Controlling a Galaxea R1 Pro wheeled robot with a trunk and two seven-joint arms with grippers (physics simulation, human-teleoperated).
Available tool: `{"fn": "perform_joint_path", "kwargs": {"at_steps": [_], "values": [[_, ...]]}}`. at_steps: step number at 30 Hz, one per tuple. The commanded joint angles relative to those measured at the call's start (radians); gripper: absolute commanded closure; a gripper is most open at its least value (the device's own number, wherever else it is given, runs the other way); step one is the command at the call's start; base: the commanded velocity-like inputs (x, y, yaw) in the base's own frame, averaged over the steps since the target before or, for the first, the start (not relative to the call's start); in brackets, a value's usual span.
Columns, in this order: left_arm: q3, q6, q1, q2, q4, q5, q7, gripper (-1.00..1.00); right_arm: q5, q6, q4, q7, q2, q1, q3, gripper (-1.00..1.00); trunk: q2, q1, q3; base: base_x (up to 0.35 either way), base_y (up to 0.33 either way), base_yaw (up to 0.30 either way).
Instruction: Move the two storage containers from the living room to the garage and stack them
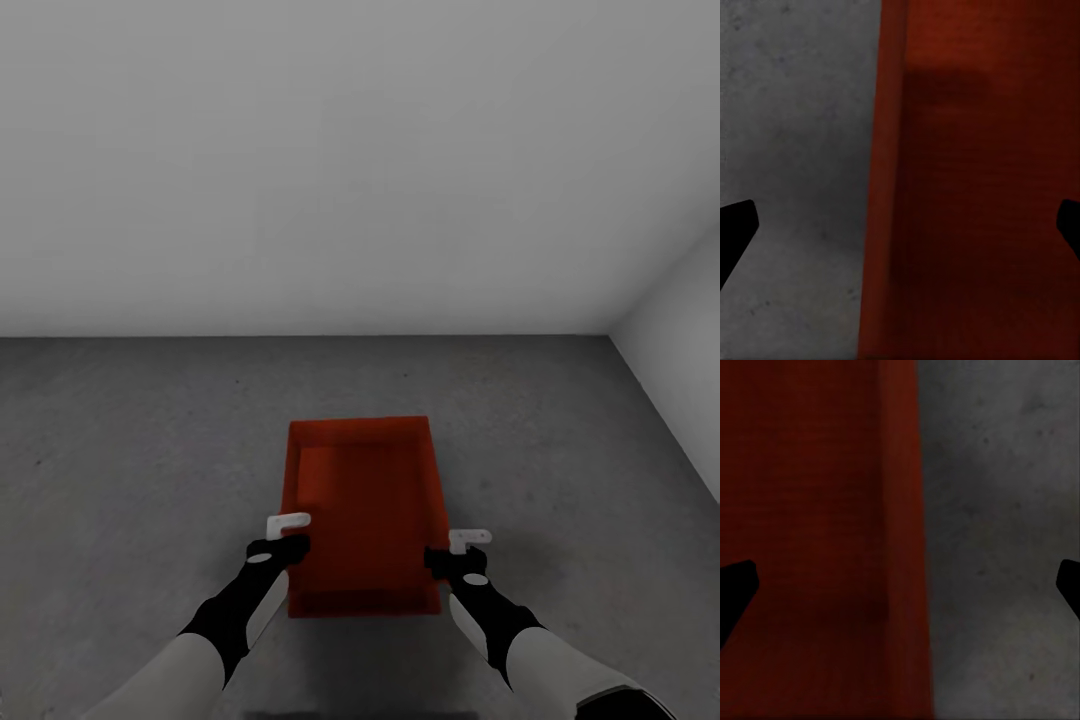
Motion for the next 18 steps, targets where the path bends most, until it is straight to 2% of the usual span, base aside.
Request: {"fn": "perform_joint_path", "kwargs": {"at_steps": [1,18], "values": [[-0.007,0.004,0.000,0.001,-0.002,0.009,0.009,-1.00,-0.011,-0.005,0.001,-0.005,-0.001,-0.001,0.008,-1.00,0.007,-0.004,0.003,0.000,0.000,0.000],[-0.006,0.004,0.000,0.005,-0.006,0.009,0.010,-1.00,-0.013,-0.009,0.001,-0.008,-0.005,-0.001,0.007,-1.00,0.126,-0.069,0.056,0.000,0.000,0.000]]}}
